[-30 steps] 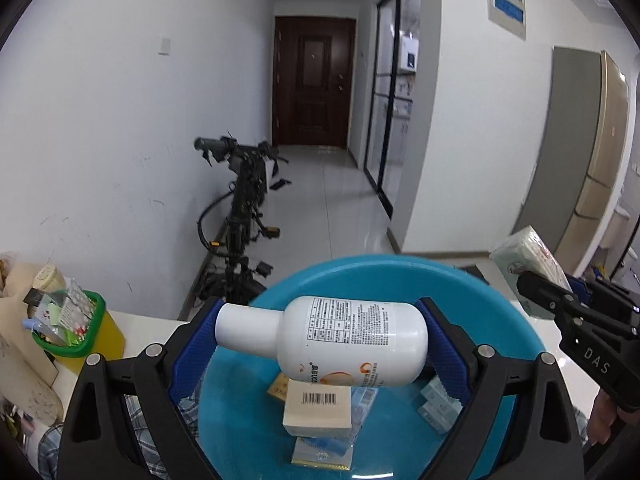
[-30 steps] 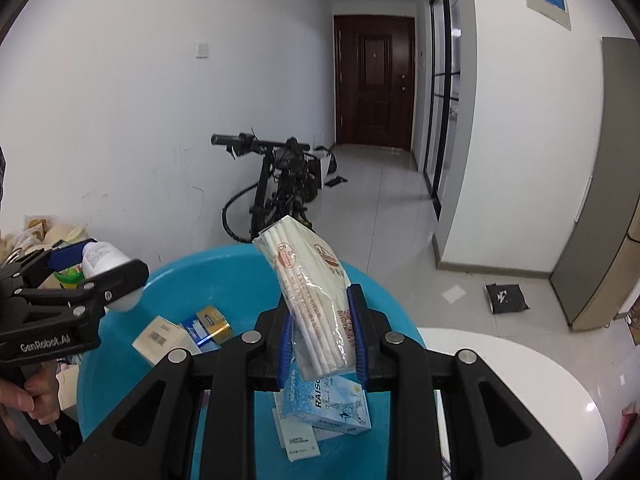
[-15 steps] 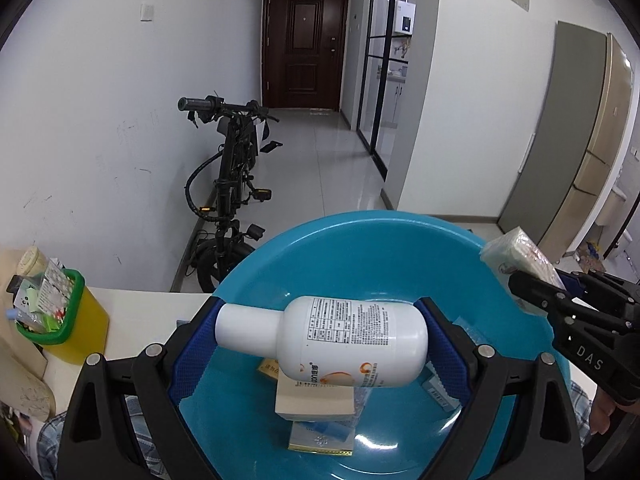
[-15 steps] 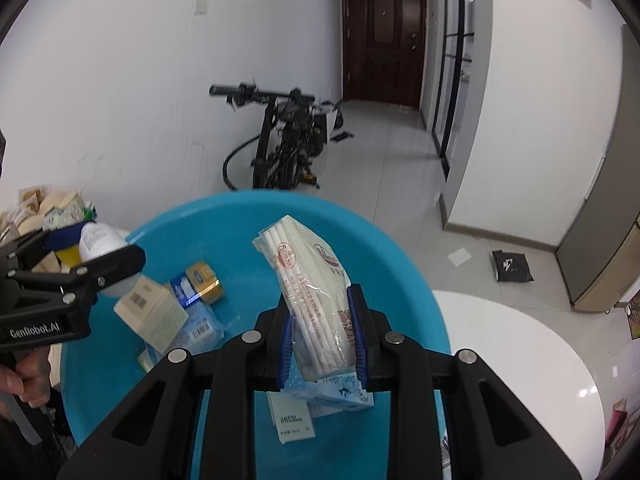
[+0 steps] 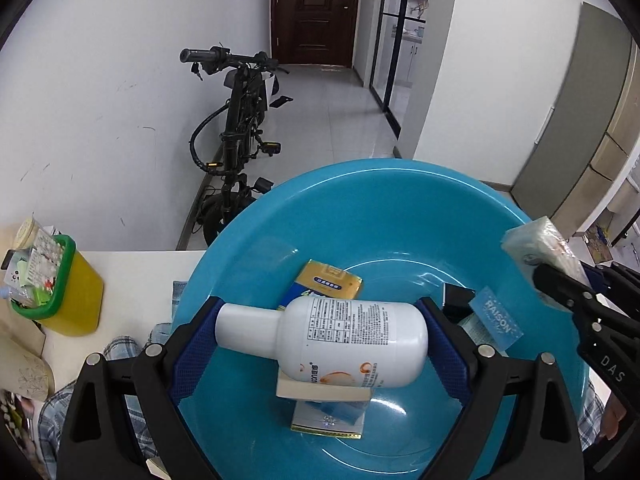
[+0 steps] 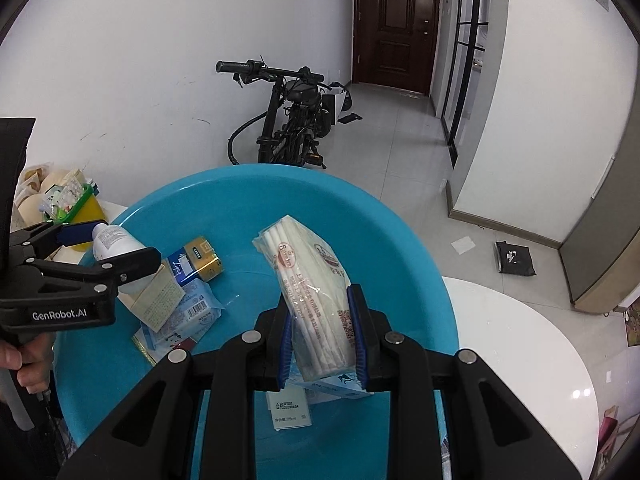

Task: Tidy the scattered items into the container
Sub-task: 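Lower the held bottle and package over the basin with both tools, then open left tool to drop the bottle while right tool releases the package, then lift both open tools up and away from the basin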

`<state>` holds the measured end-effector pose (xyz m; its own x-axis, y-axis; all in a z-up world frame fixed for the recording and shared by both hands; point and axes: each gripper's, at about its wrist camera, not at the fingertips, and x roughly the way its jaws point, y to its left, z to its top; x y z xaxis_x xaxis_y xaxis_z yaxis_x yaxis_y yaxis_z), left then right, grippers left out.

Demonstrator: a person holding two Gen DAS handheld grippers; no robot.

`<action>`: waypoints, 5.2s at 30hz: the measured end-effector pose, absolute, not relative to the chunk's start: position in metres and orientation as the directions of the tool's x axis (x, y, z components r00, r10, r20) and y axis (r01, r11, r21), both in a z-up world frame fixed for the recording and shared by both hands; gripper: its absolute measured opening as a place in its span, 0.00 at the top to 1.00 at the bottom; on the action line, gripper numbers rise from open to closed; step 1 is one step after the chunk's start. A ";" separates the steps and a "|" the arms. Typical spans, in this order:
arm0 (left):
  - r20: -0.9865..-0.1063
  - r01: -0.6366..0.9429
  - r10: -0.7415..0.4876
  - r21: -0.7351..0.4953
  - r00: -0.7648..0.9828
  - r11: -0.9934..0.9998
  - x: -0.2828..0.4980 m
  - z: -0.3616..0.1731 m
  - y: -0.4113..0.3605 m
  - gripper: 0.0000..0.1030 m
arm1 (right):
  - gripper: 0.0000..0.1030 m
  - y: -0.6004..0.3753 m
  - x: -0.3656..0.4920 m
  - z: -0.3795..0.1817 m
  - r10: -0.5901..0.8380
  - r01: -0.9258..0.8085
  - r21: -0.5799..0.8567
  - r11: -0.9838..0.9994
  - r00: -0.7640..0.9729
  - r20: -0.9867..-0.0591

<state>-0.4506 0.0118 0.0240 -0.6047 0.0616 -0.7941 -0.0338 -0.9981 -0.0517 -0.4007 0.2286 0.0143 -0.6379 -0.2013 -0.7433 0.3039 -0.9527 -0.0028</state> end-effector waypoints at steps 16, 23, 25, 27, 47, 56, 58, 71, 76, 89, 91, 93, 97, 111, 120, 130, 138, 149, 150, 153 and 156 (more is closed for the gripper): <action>-0.810 -0.037 0.049 -0.035 -0.585 -0.999 -0.459 0.015 0.021 0.07 | 0.77 0.223 -0.404 0.013 -0.196 0.309 -0.011 -0.951 -0.631 -0.750; -0.801 -0.031 0.054 -0.044 -0.596 -0.999 -0.456 0.020 0.021 0.07 | 0.77 0.222 -0.404 0.011 -0.197 0.317 -0.016 -0.948 -0.627 -0.754; -0.790 -0.037 0.055 -0.041 -0.611 -0.998 -0.453 0.024 0.022 0.07 | 0.77 0.222 -0.404 0.011 -0.196 0.317 -0.017 -0.948 -0.628 -0.753; -0.777 -0.043 0.047 -0.026 -0.628 -0.999 -0.451 0.029 0.023 0.07 | 0.77 0.222 -0.404 0.011 -0.196 0.318 -0.018 -0.948 -0.627 -0.754; -0.754 -0.046 0.069 -0.051 -0.653 -0.998 -0.446 0.046 0.018 0.07 | 0.77 0.218 -0.407 -0.006 -0.198 0.346 -0.018 -0.938 -0.576 -0.794; -0.765 -0.047 0.061 -0.041 -0.641 -0.998 -0.446 0.041 0.020 0.07 | 0.77 0.212 -0.407 -0.018 -0.188 0.363 -0.025 -0.931 -0.538 -0.822; -0.766 -0.045 0.062 -0.043 -0.640 -0.998 -0.445 0.041 0.020 0.07 | 0.77 0.213 -0.407 -0.019 -0.187 0.363 -0.024 -0.932 -0.536 -0.823; -0.766 -0.052 0.060 -0.034 -0.640 -0.998 -0.442 0.040 0.021 0.07 | 0.67 0.210 -0.407 -0.018 -0.179 0.346 -0.024 -0.938 -0.543 -0.820; -0.758 -0.048 0.054 -0.030 -0.650 -0.998 -0.441 0.043 0.021 0.07 | 0.52 0.216 -0.406 -0.010 -0.182 0.324 -0.015 -0.946 -0.570 -0.801; -0.653 -0.015 0.026 -0.022 -0.757 -1.000 -0.429 0.064 0.019 0.07 | 0.11 0.234 -0.394 0.032 -0.153 0.205 -0.006 -0.979 -0.748 -0.646; -0.602 -0.001 -0.012 0.021 -0.798 -1.000 -0.422 0.070 0.022 0.07 | 0.11 0.238 -0.389 0.040 -0.168 0.198 0.018 -0.980 -0.779 -0.604; -0.519 0.004 -0.030 0.050 -0.854 -0.999 -0.412 0.079 0.026 0.07 | 0.10 0.241 -0.382 0.050 -0.193 0.204 0.040 -0.978 -0.815 -0.546; -0.345 -0.001 -0.019 0.058 -0.939 -0.998 -0.388 0.095 0.030 0.00 | 0.00 0.242 -0.362 0.070 -0.229 0.239 0.026 -0.971 -0.884 -0.408; -0.201 -0.021 0.018 0.014 -0.979 -1.000 -0.358 0.122 0.022 0.00 | 0.00 0.234 -0.334 0.100 -0.210 0.226 -0.032 -0.974 -0.943 -0.259; -0.189 -0.054 0.048 0.023 -0.981 -0.998 -0.344 0.132 0.028 0.00 | 0.00 0.237 -0.330 0.103 -0.211 0.221 -0.013 -0.975 -0.946 -0.247; -0.186 -0.054 0.050 0.018 -0.981 -0.998 -0.335 0.139 0.026 0.00 | 0.00 0.236 -0.324 0.108 -0.220 0.232 -0.026 -0.972 -0.948 -0.230; -0.186 -0.074 0.072 0.007 -0.980 -0.997 -0.327 0.146 0.030 0.00 | 0.00 0.238 -0.318 0.113 -0.226 0.236 -0.023 -0.971 -0.951 -0.212; -0.184 -0.058 0.060 -0.021 -0.981 -0.998 -0.312 0.154 0.026 0.00 | 0.00 0.239 -0.305 0.122 -0.249 0.252 0.008 -0.968 -0.949 -0.194; -0.196 -0.061 0.064 -0.021 -0.978 -0.998 -0.311 0.155 0.026 0.00 | 0.00 0.238 -0.304 0.122 -0.248 0.252 0.007 -0.968 -0.947 -0.202; -0.215 -0.067 0.067 -0.008 -0.974 -0.998 -0.303 0.162 0.028 0.00 | 0.00 0.237 -0.297 0.124 -0.249 0.255 0.001 -0.967 -0.944 -0.217; -0.196 -0.062 0.065 -0.019 -0.979 -0.998 -0.287 0.171 0.026 0.00 | 0.00 0.238 -0.282 0.131 -0.245 0.252 -0.007 -0.968 -0.946 -0.214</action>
<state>-0.2870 0.0265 0.1706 -0.9785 0.0648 -0.1958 -0.0623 -0.9979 -0.0192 -0.2823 0.2378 0.1306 -0.9458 -0.2449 -0.2135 0.2521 -0.9677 -0.0071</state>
